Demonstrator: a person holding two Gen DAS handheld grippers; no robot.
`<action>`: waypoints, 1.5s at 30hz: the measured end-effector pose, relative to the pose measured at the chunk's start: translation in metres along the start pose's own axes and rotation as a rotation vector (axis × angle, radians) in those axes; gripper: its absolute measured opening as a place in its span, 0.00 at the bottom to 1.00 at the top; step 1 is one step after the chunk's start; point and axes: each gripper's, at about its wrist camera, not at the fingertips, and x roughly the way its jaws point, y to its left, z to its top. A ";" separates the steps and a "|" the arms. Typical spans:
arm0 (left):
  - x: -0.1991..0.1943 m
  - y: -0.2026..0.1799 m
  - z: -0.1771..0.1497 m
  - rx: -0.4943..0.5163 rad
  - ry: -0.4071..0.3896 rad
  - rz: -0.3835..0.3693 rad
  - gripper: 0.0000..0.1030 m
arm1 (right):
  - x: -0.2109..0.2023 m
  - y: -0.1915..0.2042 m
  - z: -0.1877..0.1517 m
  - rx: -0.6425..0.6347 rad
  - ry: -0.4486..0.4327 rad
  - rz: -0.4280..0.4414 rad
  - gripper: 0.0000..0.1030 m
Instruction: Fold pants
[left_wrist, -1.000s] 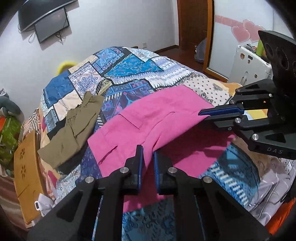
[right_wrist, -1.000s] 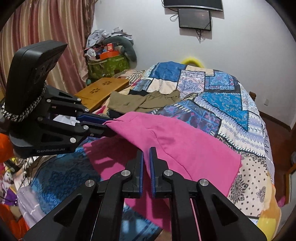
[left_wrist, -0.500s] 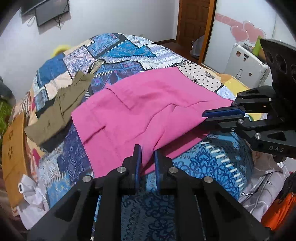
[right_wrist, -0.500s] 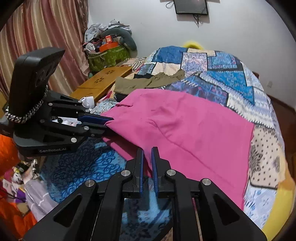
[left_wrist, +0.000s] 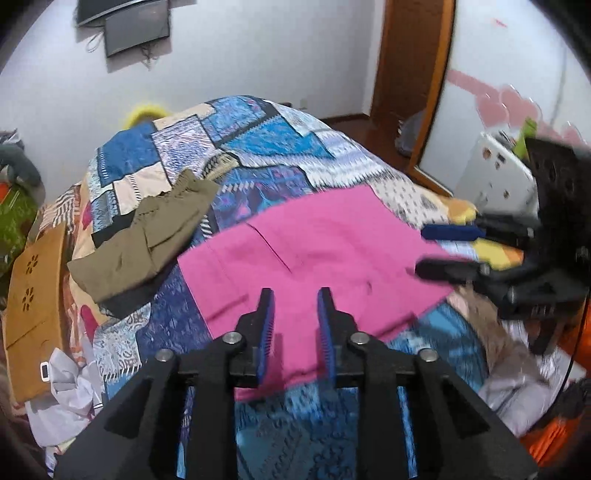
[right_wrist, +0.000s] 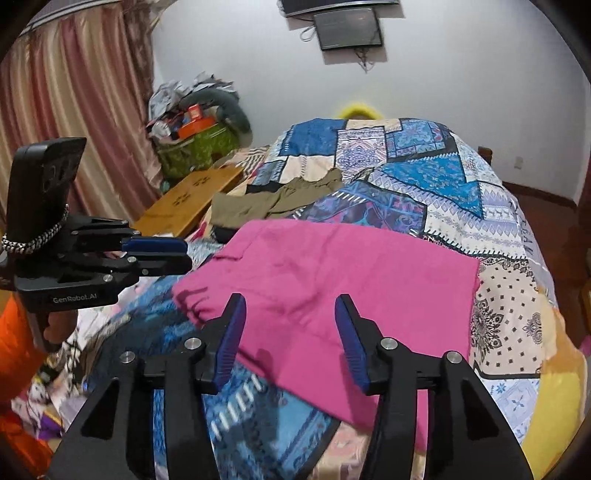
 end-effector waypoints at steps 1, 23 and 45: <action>0.004 0.003 0.004 -0.019 -0.004 -0.001 0.33 | 0.005 -0.002 0.002 0.019 0.005 0.004 0.46; 0.055 0.027 -0.041 -0.024 0.117 0.144 0.44 | 0.019 -0.034 -0.047 0.069 0.131 -0.071 0.43; 0.025 0.057 -0.047 -0.084 0.084 0.250 0.44 | -0.029 -0.096 -0.084 0.274 0.141 -0.191 0.45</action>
